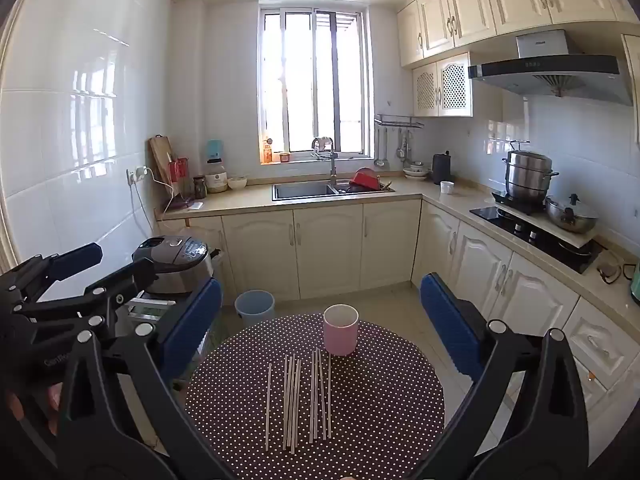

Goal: Organize utensils

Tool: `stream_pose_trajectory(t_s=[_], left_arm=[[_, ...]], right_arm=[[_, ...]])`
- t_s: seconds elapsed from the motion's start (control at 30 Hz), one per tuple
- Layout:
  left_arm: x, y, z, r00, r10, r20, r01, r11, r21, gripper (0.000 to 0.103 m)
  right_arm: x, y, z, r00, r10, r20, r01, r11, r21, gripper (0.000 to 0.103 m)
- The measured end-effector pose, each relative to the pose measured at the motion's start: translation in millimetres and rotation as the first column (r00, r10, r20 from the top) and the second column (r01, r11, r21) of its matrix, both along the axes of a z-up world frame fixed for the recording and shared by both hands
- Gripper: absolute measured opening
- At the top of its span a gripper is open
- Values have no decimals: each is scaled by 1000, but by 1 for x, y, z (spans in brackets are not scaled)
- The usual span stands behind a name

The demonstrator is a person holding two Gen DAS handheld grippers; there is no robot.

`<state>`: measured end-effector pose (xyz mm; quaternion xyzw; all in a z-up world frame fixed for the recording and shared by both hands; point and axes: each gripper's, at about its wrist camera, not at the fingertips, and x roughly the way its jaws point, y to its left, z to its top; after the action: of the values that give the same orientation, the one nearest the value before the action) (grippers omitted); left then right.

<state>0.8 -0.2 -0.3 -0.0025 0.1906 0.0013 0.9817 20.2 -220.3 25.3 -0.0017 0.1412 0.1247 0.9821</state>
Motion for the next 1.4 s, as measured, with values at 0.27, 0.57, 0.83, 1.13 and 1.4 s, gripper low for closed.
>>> stream_pose_trajectory(t_s=[0.27, 0.57, 0.83, 1.13, 1.4], left_arm=[[2, -3, 1, 1000, 1, 5, -1, 1000, 2, 81], [0, 0, 1, 1000, 1, 7, -1, 1000, 1, 81], [3, -3, -7, 1000, 1, 4, -1, 1000, 0, 81], [11, 1, -20, 1000, -1, -3, 1, 1000, -1, 81], [14, 0, -13, 1000, -3, -7, 3, 1000, 1, 81]], right_arm=[[-5, -1, -1, 1000, 0, -7, 0, 1000, 1, 97], [3, -2, -2, 1000, 2, -22, -2, 1000, 3, 97], [8, 3, -7, 1000, -1, -30, 1, 1000, 2, 97], [14, 2, -10, 999, -3, -40, 3, 1000, 3, 97], [16, 1, -11, 999, -4, -42, 5, 1000, 2, 97]])
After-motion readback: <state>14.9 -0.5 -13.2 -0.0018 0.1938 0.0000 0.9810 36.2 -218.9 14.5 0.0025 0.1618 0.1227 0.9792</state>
